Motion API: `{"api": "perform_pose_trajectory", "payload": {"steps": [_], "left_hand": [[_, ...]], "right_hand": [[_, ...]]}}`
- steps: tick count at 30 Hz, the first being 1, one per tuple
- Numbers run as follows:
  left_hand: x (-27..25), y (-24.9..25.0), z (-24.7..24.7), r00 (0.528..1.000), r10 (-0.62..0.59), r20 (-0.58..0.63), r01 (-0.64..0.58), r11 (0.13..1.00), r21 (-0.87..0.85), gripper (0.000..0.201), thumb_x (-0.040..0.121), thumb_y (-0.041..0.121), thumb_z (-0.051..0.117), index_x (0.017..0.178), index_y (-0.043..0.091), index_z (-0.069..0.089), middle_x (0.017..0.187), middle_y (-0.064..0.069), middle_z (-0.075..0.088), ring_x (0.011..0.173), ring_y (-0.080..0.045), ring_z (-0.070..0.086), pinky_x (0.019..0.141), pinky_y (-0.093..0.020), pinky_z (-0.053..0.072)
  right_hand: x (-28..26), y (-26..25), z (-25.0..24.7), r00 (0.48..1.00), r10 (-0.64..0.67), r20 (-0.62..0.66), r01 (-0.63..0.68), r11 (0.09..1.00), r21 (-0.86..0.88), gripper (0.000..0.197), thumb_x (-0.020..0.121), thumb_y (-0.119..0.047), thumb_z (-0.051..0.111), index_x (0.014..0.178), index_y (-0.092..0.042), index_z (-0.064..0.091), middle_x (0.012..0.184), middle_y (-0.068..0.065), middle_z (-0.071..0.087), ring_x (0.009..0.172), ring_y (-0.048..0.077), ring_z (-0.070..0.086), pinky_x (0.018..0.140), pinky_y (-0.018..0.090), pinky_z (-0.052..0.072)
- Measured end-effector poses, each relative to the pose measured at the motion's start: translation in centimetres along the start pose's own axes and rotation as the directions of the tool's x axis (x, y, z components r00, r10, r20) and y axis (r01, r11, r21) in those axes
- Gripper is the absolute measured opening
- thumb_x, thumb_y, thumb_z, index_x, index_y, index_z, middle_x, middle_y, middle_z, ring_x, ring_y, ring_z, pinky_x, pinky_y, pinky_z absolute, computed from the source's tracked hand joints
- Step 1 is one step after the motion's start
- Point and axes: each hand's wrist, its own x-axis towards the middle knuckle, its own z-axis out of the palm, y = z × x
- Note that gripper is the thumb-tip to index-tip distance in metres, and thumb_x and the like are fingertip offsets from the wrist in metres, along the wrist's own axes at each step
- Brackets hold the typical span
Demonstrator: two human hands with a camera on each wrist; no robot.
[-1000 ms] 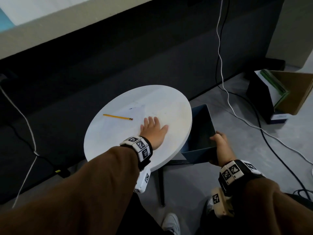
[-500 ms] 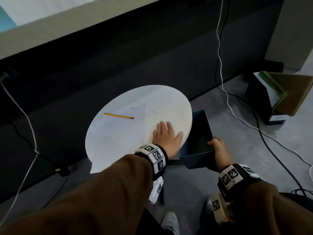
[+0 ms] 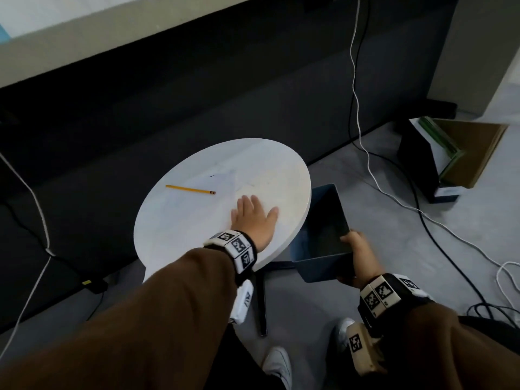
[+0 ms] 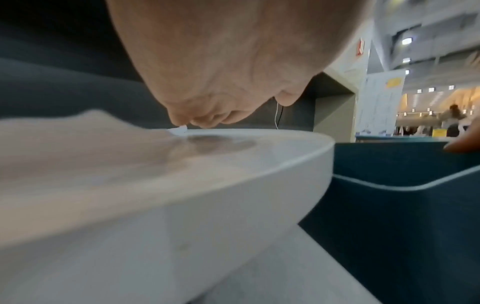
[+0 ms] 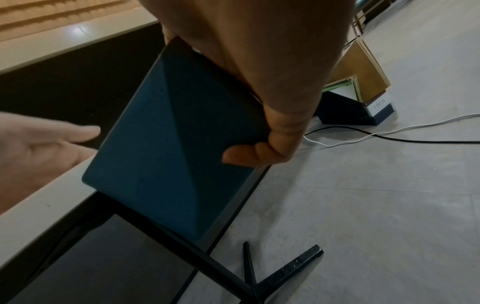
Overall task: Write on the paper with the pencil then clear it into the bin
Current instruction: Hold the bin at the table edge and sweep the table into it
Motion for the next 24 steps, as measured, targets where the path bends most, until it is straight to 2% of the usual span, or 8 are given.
{"api": "perform_pose_trajectory", "payload": {"steps": [2, 4, 6, 8, 11, 14, 20, 24], "left_hand": [[-0.6, 0.2, 0.6, 0.999, 0.004, 0.043, -0.004, 1.0, -0.012, 0.073, 0.104, 0.052, 0.012, 0.158, 0.007, -0.01, 0.163, -0.015, -0.022, 0.151, -0.027, -0.019, 0.122, -0.044, -0.008], [-1.9, 2.4, 1.5, 0.978, 0.173, 0.113, -0.182, 0.981, 0.07, 0.079, 0.099, 0.058, 0.011, 0.159, 0.01, -0.007, 0.162, -0.015, -0.024, 0.15, -0.027, -0.024, 0.121, -0.047, -0.01], [-3.6, 5.2, 2.3, 0.886, 0.409, 0.217, -0.421, 0.907, 0.008, 0.078, 0.098, 0.056, 0.01, 0.159, 0.011, -0.005, 0.164, -0.011, -0.022, 0.149, -0.023, -0.024, 0.119, -0.046, -0.012], [-4.7, 6.7, 2.3, 0.843, 0.503, 0.19, -0.476, 0.862, -0.171, 0.068, 0.107, 0.046, 0.021, 0.158, 0.011, -0.008, 0.164, -0.007, -0.019, 0.151, -0.017, -0.02, 0.119, -0.04, -0.013], [-3.4, 5.2, 1.2, 0.932, 0.363, 0.001, -0.358, 0.92, -0.161, 0.068, 0.108, 0.04, 0.028, 0.158, 0.007, -0.003, 0.166, -0.014, -0.011, 0.153, -0.025, -0.011, 0.121, -0.043, -0.007], [-2.1, 2.4, 1.3, 0.989, 0.129, 0.066, -0.133, 0.989, 0.065, 0.067, 0.106, 0.042, 0.022, 0.159, 0.008, -0.002, 0.163, -0.02, -0.019, 0.151, -0.033, -0.017, 0.123, -0.049, -0.006], [-6.2, 6.7, 2.5, 0.869, 0.463, 0.178, -0.442, 0.885, -0.145, 0.065, 0.109, 0.039, 0.022, 0.158, 0.007, -0.007, 0.165, -0.011, -0.018, 0.151, -0.021, -0.019, 0.123, -0.042, -0.009], [-5.6, 4.1, 1.9, 0.963, 0.26, 0.071, -0.255, 0.964, -0.071, 0.072, 0.106, 0.048, 0.021, 0.157, 0.01, -0.012, 0.164, -0.012, -0.022, 0.151, -0.022, -0.021, 0.121, -0.041, -0.012]], "right_hand": [[-0.4, -0.3, 0.3, 1.0, -0.01, 0.001, 0.01, 1.0, -0.009, 0.036, 0.095, -0.034, 0.048, 0.131, -0.033, 0.047, 0.127, 0.013, 0.05, 0.103, 0.033, 0.053, 0.067, 0.038, 0.05], [-0.6, -0.6, 0.3, 1.0, -0.031, 0.003, 0.031, 1.0, -0.003, 0.036, 0.098, -0.029, 0.046, 0.134, -0.027, 0.046, 0.125, 0.016, 0.051, 0.093, 0.029, 0.052, 0.07, 0.038, 0.048], [-0.3, -0.6, 0.1, 0.998, -0.07, 0.002, 0.07, 0.998, 0.003, 0.036, 0.1, -0.023, 0.045, 0.135, -0.018, 0.046, 0.125, 0.022, 0.053, 0.087, 0.025, 0.051, 0.074, 0.037, 0.045], [-0.3, -0.7, 0.1, 0.997, -0.072, 0.006, 0.071, 0.997, 0.022, 0.037, 0.1, -0.022, 0.045, 0.136, -0.015, 0.046, 0.117, 0.02, 0.054, 0.086, 0.023, 0.052, 0.071, 0.035, 0.043], [-0.6, -0.7, 0.2, 0.999, -0.045, -0.014, 0.045, 0.998, 0.032, 0.038, 0.097, -0.029, 0.049, 0.133, -0.02, 0.047, 0.116, 0.017, 0.052, 0.089, 0.027, 0.051, 0.072, 0.036, 0.044], [-1.0, -0.8, 0.4, 1.0, -0.011, -0.014, 0.012, 1.0, 0.028, 0.039, 0.091, -0.036, 0.052, 0.129, -0.026, 0.049, 0.114, 0.014, 0.05, 0.091, 0.03, 0.051, 0.07, 0.037, 0.046], [-1.7, 0.0, 1.2, 0.995, 0.047, 0.093, -0.049, 0.999, 0.022, 0.043, 0.088, -0.04, 0.053, 0.124, -0.016, 0.05, 0.096, 0.011, 0.052, 0.078, 0.024, 0.052, 0.058, 0.028, 0.047], [-2.1, 0.4, 0.9, 0.987, 0.139, 0.077, -0.139, 0.99, -0.011, 0.037, 0.093, -0.037, 0.056, 0.124, -0.018, 0.05, 0.107, 0.014, 0.05, 0.094, 0.033, 0.055, 0.074, 0.047, 0.056]]}}
